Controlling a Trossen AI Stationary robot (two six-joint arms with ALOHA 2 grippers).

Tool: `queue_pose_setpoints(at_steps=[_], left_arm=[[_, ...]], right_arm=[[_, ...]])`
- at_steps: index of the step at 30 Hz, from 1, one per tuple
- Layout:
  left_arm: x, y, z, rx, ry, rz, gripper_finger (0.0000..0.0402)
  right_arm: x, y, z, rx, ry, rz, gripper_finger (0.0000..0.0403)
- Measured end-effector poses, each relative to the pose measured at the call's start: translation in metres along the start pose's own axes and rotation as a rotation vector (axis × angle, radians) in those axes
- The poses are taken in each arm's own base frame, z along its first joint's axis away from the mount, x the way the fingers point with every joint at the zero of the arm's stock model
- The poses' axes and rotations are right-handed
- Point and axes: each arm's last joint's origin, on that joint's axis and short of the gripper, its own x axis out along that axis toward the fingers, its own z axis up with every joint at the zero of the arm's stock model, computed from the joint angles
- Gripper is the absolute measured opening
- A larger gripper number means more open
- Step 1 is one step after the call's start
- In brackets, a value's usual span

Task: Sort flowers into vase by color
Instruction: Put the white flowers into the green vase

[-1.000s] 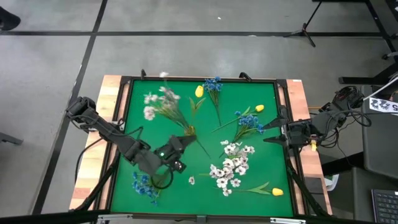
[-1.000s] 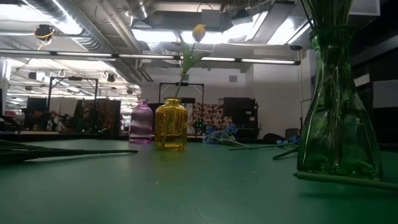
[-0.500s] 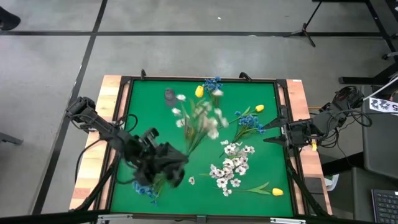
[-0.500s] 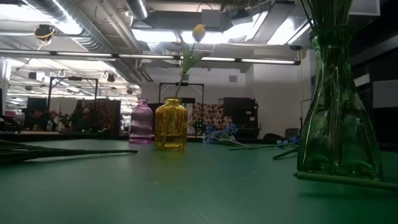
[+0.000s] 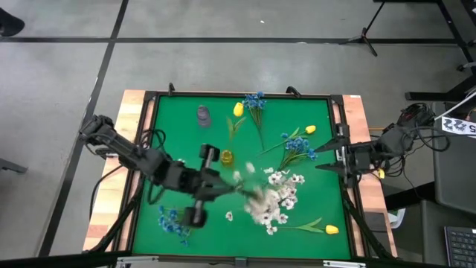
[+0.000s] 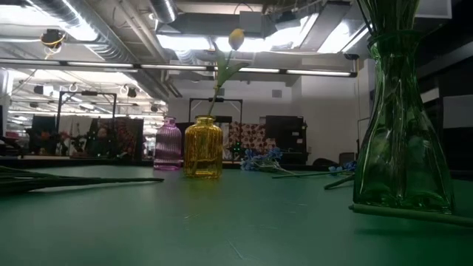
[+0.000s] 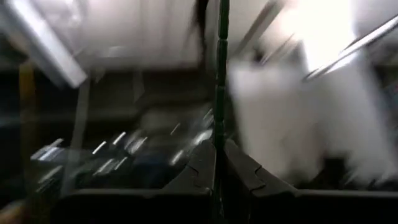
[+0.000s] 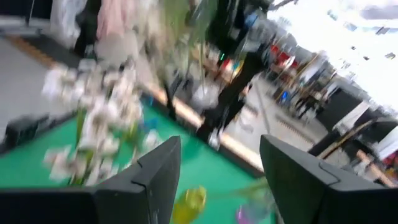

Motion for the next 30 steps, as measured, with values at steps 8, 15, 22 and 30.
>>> queue_pose_setpoints(at_steps=[8, 15, 22, 30], left_arm=[[-0.006, 0.022, -0.005, 0.552, 0.355, 0.306, 0.0005], [0.004, 0.043, 0.000, 0.656, 0.426, 0.296, 0.0005], [0.003, 0.059, -0.017, 0.583, 0.508, 0.231, 0.0005], [0.001, 0.058, -0.022, 0.600, 0.558, 0.201, 0.0005]], right_arm=[[0.001, -0.008, 0.014, 0.008, -0.074, -0.057, 0.0218], [0.037, -0.007, 0.037, -0.295, 0.055, -0.204, 0.0218], [0.106, 0.017, 0.064, -0.700, 0.109, -0.168, 0.0218], [0.151, 0.011, 0.080, -0.732, -0.006, -0.151, 0.0218]])
